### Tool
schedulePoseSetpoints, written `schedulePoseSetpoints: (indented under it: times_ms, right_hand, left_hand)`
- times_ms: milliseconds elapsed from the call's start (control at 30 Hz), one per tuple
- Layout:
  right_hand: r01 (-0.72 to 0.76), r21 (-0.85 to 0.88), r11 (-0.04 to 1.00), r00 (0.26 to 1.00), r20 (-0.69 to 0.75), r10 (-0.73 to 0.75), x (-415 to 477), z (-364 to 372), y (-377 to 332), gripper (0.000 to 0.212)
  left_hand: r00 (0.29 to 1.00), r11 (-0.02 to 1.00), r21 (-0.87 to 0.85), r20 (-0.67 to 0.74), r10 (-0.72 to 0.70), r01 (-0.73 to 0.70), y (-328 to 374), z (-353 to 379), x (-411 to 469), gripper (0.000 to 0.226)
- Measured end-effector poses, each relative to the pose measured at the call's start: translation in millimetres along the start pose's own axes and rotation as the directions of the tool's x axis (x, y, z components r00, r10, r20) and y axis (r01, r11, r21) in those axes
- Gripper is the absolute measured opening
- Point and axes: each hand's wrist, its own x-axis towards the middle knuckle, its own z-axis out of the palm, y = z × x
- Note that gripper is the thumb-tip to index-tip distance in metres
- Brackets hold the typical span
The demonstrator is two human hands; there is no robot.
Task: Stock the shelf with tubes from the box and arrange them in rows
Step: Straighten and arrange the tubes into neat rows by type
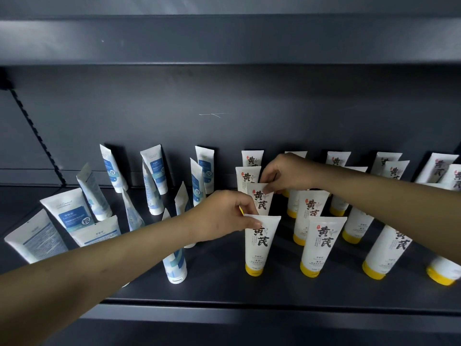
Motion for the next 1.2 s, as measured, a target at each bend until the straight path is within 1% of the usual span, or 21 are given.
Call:
schedulePoseSetpoints:
  times_ms: [100,400,467,700,867,967,1067,1133,1200]
  right_hand:
    - [0.000,0.010,1.000,1.000,-0.024,0.000,-1,1,0,0.014]
    - [0.008,0.052,0.999,0.999,-0.054,-0.006,-4,1,3,0.010]
    - [0.005,0.055,0.998,0.999,-0.052,-0.002,-5,1,5,0.014]
    - [0.004,0.059,0.998,1.000,-0.003,-0.004,-5,-4,6,0.018]
    - [0.004,0.114,0.994,0.998,-0.069,0.004,1,-19,6,0.019]
    - [-0.009,0.130,0.991,0.993,-0.113,0.024,9,-29,9,0.020]
    - [-0.004,0.098,0.995,0.988,-0.153,0.019,17,-37,14,0.020]
    - [0.001,0.043,0.999,0.981,-0.196,0.007,27,-43,21,0.023]
    - [-0.003,-0.021,1.000,0.974,-0.225,-0.002,40,-48,28,0.028]
  left_hand:
    - [0.999,1.000,-0.021,-0.036,0.006,-0.007,1,5,-1,0.018]
    - [0.999,0.999,0.010,-0.018,0.042,-0.042,5,6,3,0.015]
    - [0.999,0.999,0.016,-0.004,0.033,-0.033,5,6,3,0.014]
    - [0.999,1.000,0.007,0.038,-0.009,0.008,5,2,1,0.019]
    - [0.996,0.997,-0.061,0.080,-0.035,0.040,3,-7,1,0.020]
    - [0.996,0.983,-0.162,0.047,-0.079,0.085,0,-21,6,0.014]
    - [0.992,0.972,-0.208,-0.037,-0.121,0.111,-6,-38,19,0.016]
    - [0.984,0.980,-0.162,-0.113,-0.135,0.116,-14,-49,33,0.019]
    - [0.973,0.991,-0.074,-0.194,-0.124,0.112,-25,-57,52,0.023]
